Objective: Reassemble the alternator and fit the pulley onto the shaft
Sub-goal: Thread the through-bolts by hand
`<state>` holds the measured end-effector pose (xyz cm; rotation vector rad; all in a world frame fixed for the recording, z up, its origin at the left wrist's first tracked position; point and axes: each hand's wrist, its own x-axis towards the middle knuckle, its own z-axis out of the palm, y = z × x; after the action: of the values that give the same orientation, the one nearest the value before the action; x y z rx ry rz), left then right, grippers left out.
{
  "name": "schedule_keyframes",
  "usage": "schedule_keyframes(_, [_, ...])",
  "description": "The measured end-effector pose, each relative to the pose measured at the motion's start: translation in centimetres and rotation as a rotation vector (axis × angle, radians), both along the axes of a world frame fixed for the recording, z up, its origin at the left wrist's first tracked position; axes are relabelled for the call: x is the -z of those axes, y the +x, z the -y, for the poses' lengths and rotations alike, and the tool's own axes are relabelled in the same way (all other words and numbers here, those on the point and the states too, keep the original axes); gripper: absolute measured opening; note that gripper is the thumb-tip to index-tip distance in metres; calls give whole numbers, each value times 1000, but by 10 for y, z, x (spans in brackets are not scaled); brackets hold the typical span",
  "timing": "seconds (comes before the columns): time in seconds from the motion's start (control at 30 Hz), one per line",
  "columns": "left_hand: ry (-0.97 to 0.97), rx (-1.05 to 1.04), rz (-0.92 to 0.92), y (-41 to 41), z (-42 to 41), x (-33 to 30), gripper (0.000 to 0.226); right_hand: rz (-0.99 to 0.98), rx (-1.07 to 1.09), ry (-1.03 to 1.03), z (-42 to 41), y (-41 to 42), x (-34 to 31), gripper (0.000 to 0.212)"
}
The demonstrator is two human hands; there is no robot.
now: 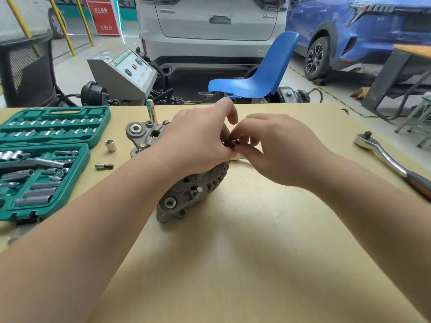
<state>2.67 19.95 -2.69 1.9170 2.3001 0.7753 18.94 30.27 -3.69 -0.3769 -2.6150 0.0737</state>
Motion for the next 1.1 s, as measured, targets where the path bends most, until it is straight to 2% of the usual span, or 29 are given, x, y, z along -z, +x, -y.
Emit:
schedule_keyframes(0.1, [-77,39,-5,-2,1,-3,43,95,-37,225,0,-2,-6,8])
schedule_keyframes(0.2, [-143,92,70,-11,6,-11,48,118,-54,290,1,-5,-4,12])
schedule_keyframes(0.27, [-48,95,75,-20,12,-18,45,108,-27,330,1,-8,0,20])
schedule_keyframes(0.33, [75,85,-67,-29,15,-22,35,80,12,343,4,-10,4,29])
schedule_keyframes(0.4, [90,90,-182,-34,16,-21,26,28,46,325,7,-11,9,33])
schedule_keyframes(0.5, [-64,63,-174,-36,13,-15,26,-35,93,233,8,-13,13,35])
schedule_keyframes(0.6, [-132,64,-160,-36,9,-12,23,-135,41,63,9,-10,17,18])
schedule_keyframes(0.73, [-138,74,-139,-39,8,-12,17,-152,-22,-9,13,-4,16,10])
schedule_keyframes(0.8, [-136,74,-133,-40,8,-11,18,-122,-40,-28,10,-2,14,10])
schedule_keyframes(0.93, [-128,71,-114,-40,7,-10,18,-76,-66,7,7,2,12,21])
schedule_keyframes(1.1, [-125,81,-124,-40,8,-10,15,-93,-16,3,9,-1,8,10])
